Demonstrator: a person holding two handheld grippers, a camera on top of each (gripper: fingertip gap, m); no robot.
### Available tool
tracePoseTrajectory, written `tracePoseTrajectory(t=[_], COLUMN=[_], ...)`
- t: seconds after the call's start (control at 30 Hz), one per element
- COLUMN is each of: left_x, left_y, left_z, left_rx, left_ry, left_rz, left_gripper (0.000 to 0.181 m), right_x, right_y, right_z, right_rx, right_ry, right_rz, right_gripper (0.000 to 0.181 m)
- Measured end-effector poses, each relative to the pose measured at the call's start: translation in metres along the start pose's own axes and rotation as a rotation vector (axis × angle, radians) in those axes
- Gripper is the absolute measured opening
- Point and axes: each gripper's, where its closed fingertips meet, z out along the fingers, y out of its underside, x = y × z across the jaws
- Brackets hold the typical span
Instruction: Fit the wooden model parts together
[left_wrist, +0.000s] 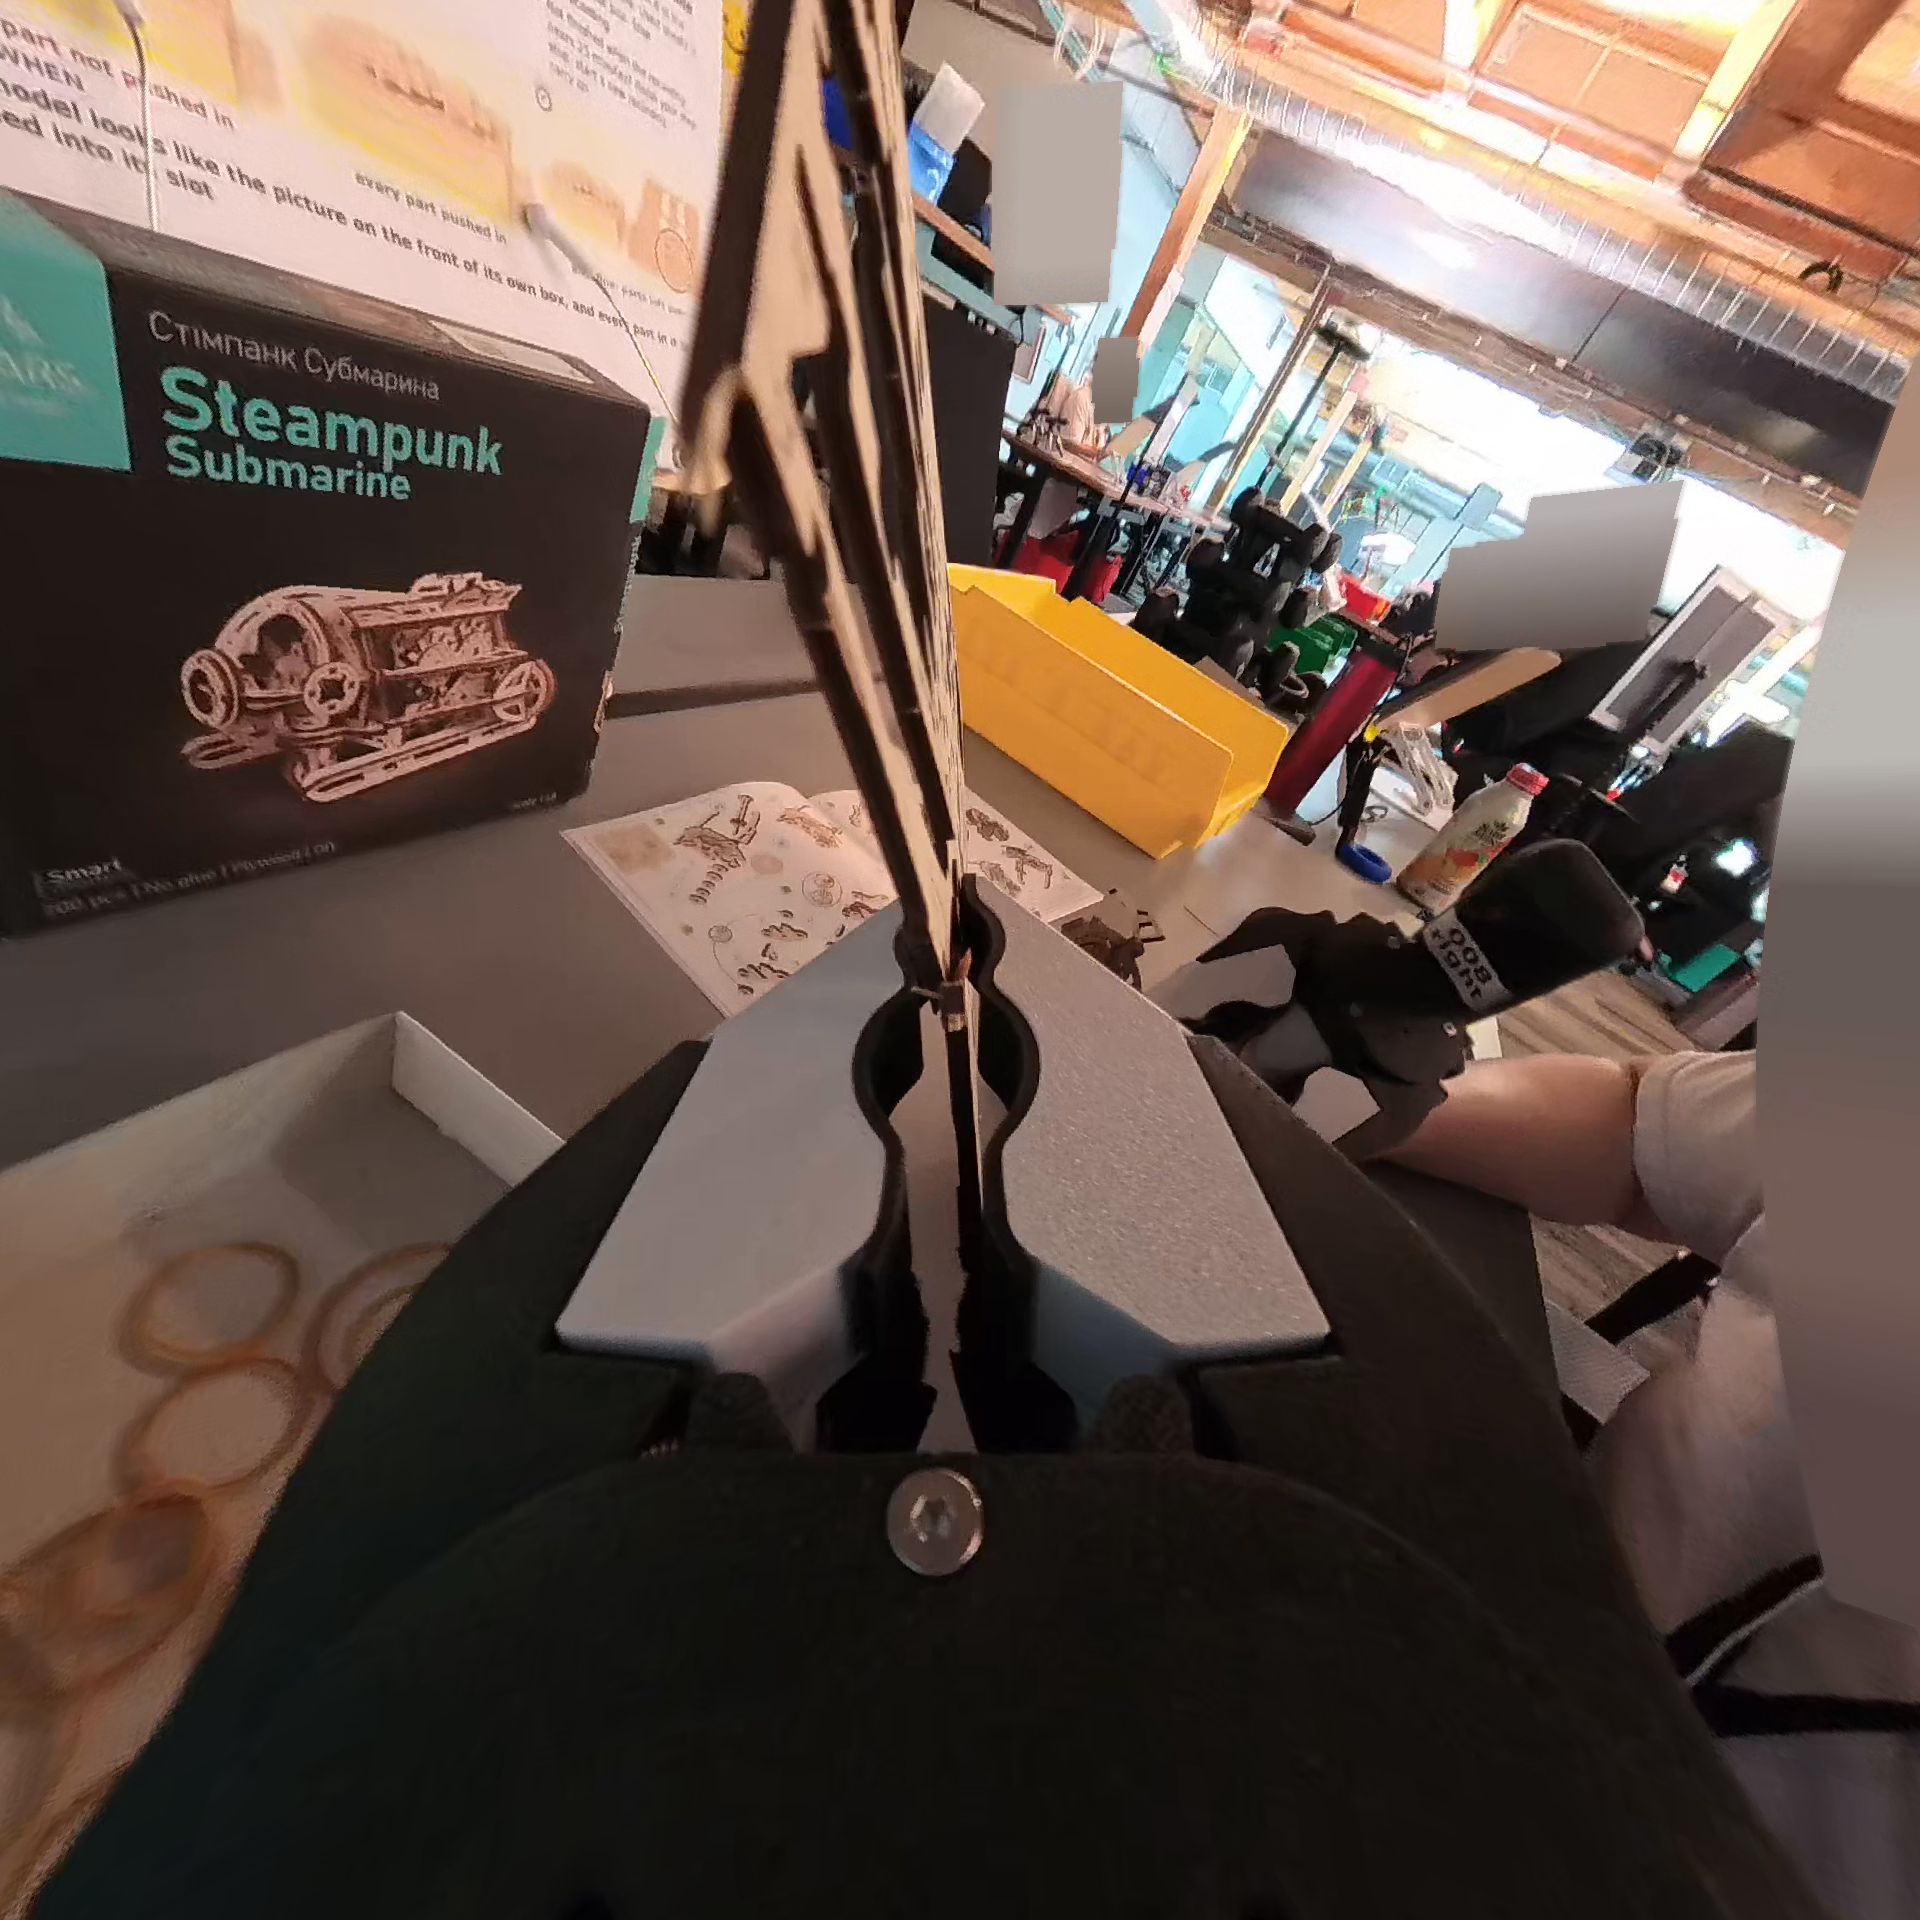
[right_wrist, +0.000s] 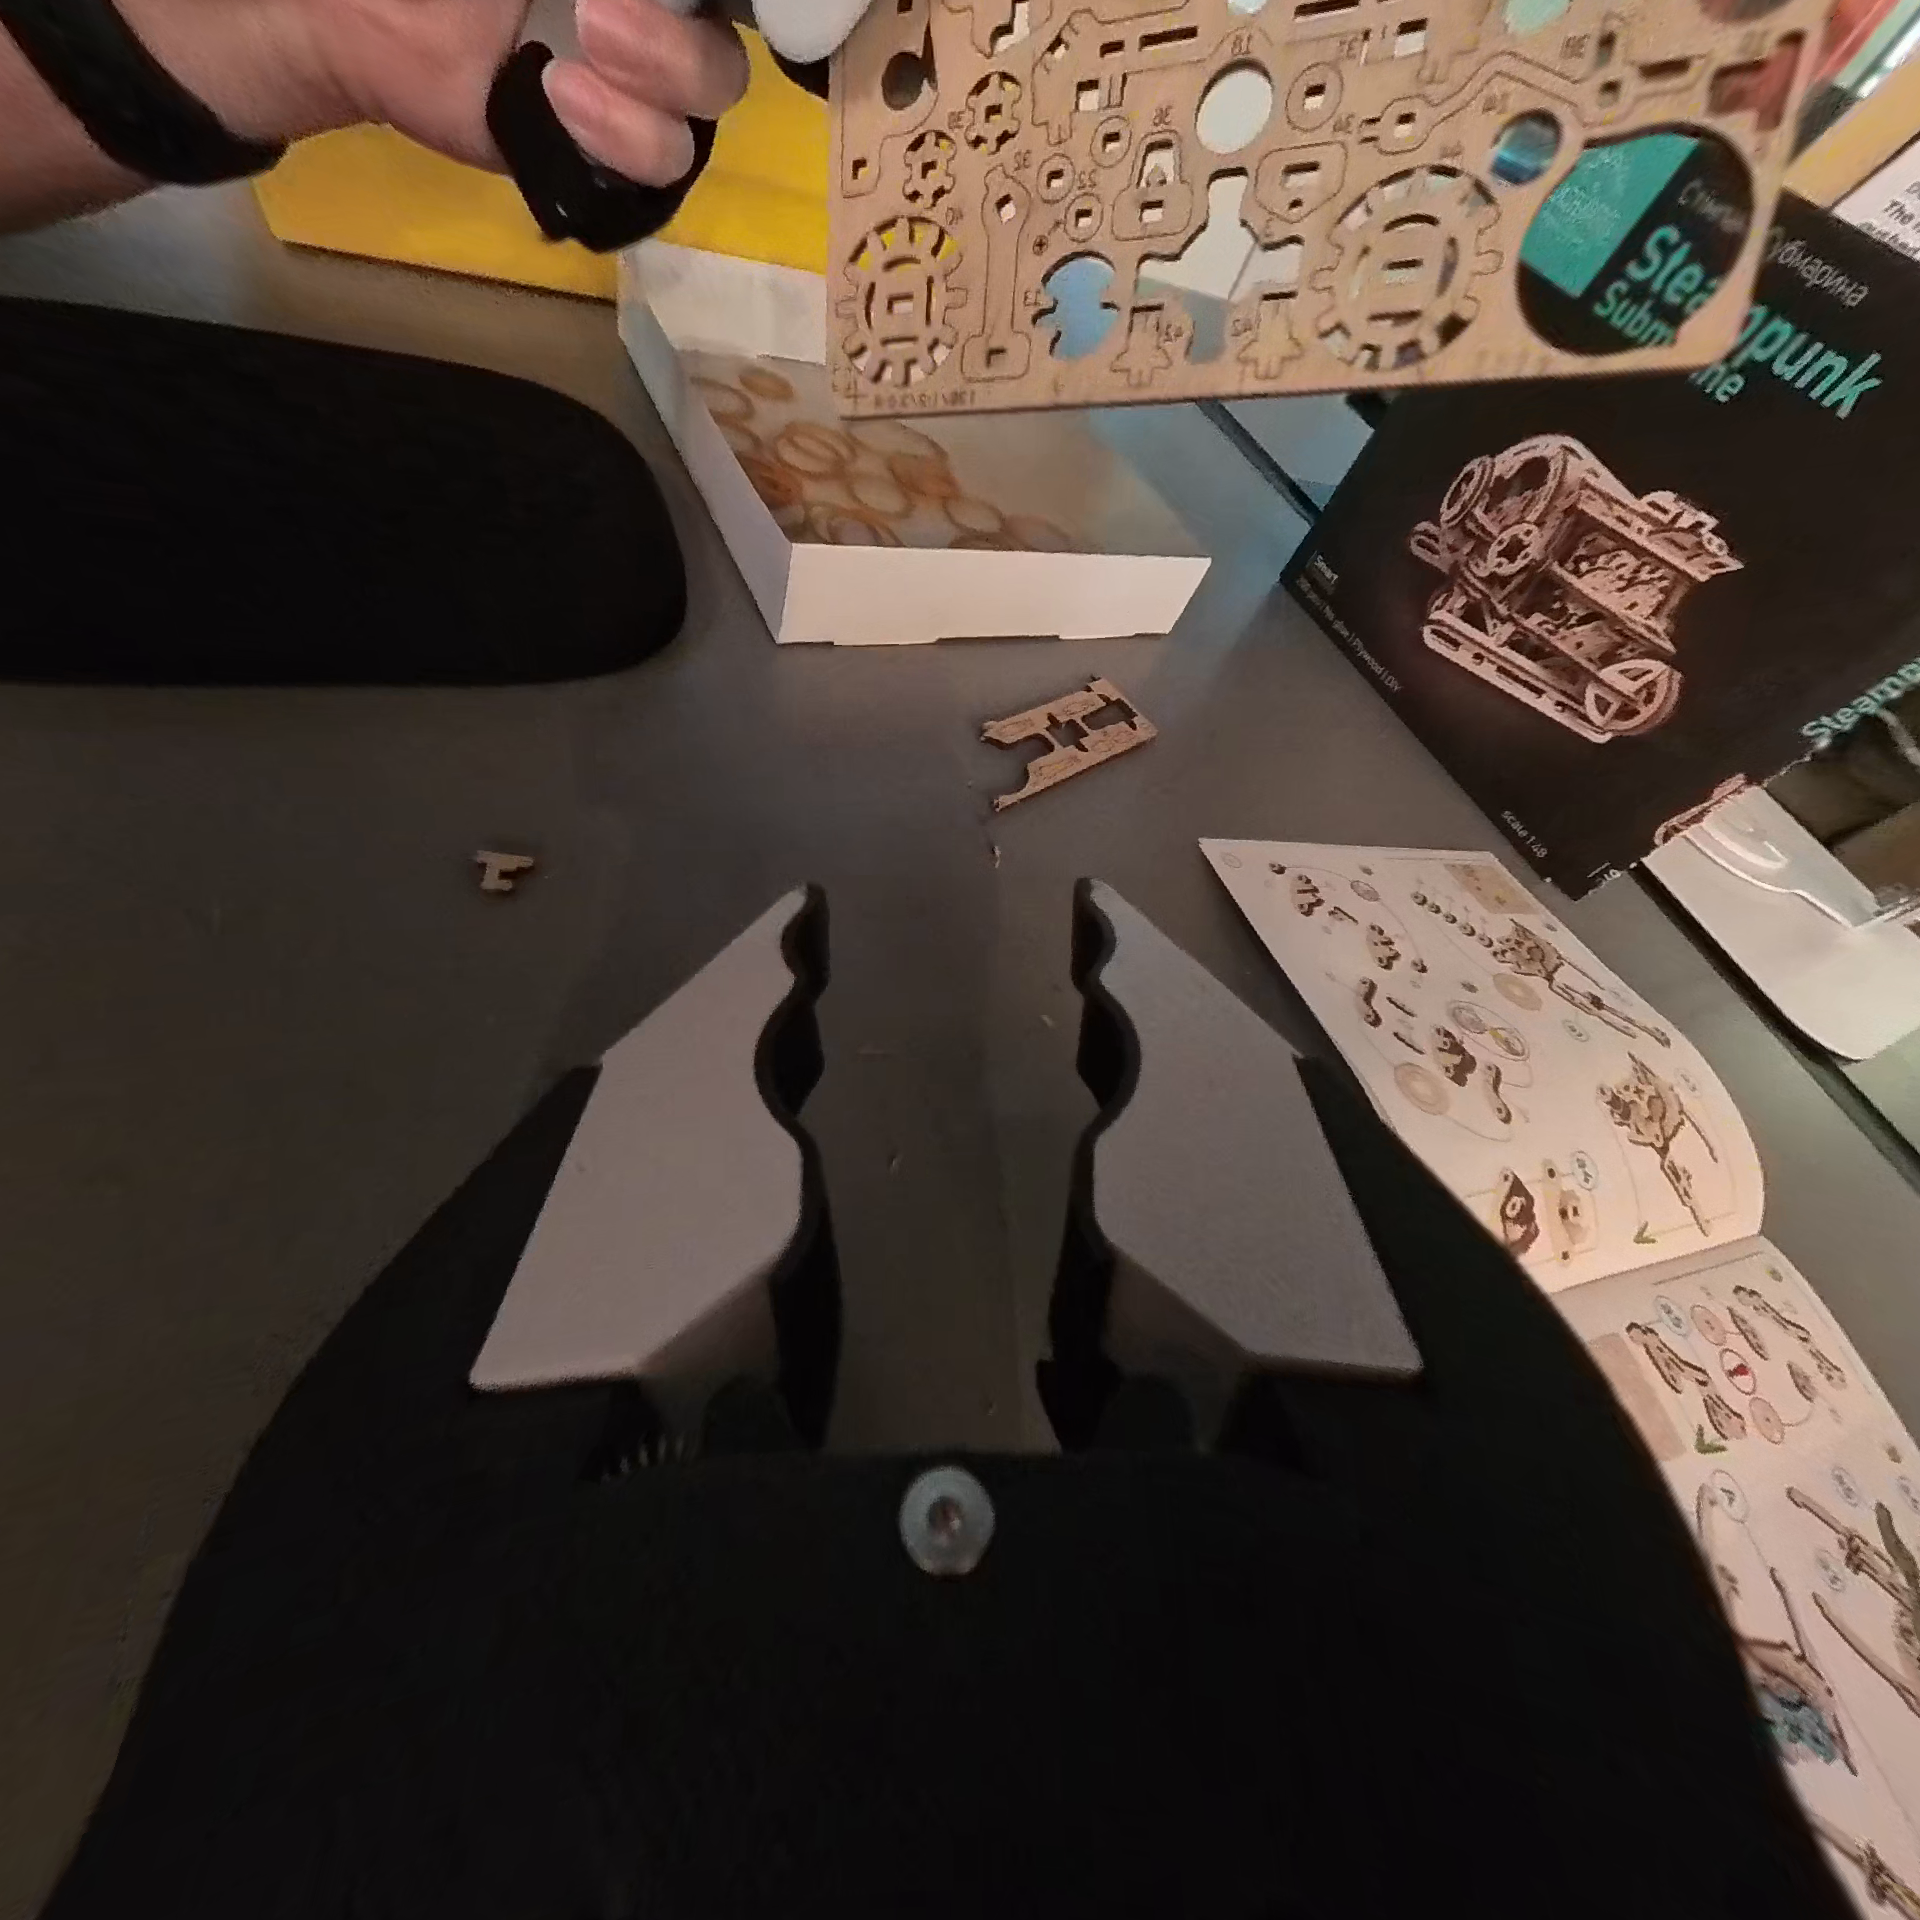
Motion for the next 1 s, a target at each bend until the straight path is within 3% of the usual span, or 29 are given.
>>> tracePoseTrajectory(t=[0.1,0.17,0.43,0.47,0.53,0.6,0.67,0.87,1.0], left_x=[-0.001,-0.001,0.007,0.009,0.011,0.01,0.008,0.013,0.017], left_y=[0.001,0.002,-0.012,-0.014,-0.015,-0.014,-0.013,-0.013,-0.021], left_z=[0.001,0.001,-0.008,-0.009,-0.009,-0.01,-0.009,-0.009,-0.014], left_rx=[0.017,0.018,0.077,0.085,0.089,0.087,0.079,0.081,0.117], left_ry=[0.016,0.027,0.037,0.041,0.041,0.036,0.037,0.055,0.033], left_rz=[-0.03,-0.048,-0.017,-0.011,0.001,0.008,0.001,-0.024,0.018], left_gripper=[0.002,0.002,0.001,0.001,0.001,0.002,0.002,0.002,0.002], right_x=[0.0,-0.009,-0.02,-0.021,-0.02,-0.024,-0.031,-0.029,-0.031], right_y=[0.002,0.003,0.003,0.003,0.003,0.002,0.004,0.001,0.001], right_z=[0.002,0.0,0.0,0.0,-0.001,-0.004,-0.007,-0.007,-0.008], right_rx=[-0.009,-0.011,-0.01,-0.009,-0.002,0.006,-0.003,0.017,0.021], right_ry=[-0.01,-0.072,-0.1,-0.095,-0.07,-0.088,-0.123,-0.101,-0.127], right_rz=[0.0,-0.01,-0.089,-0.105,-0.123,-0.135,-0.14,-0.146,-0.114], right_gripper=[0.032,0.0,0.0,0.003,0.026,0.022,0.0,0.01,0.0])
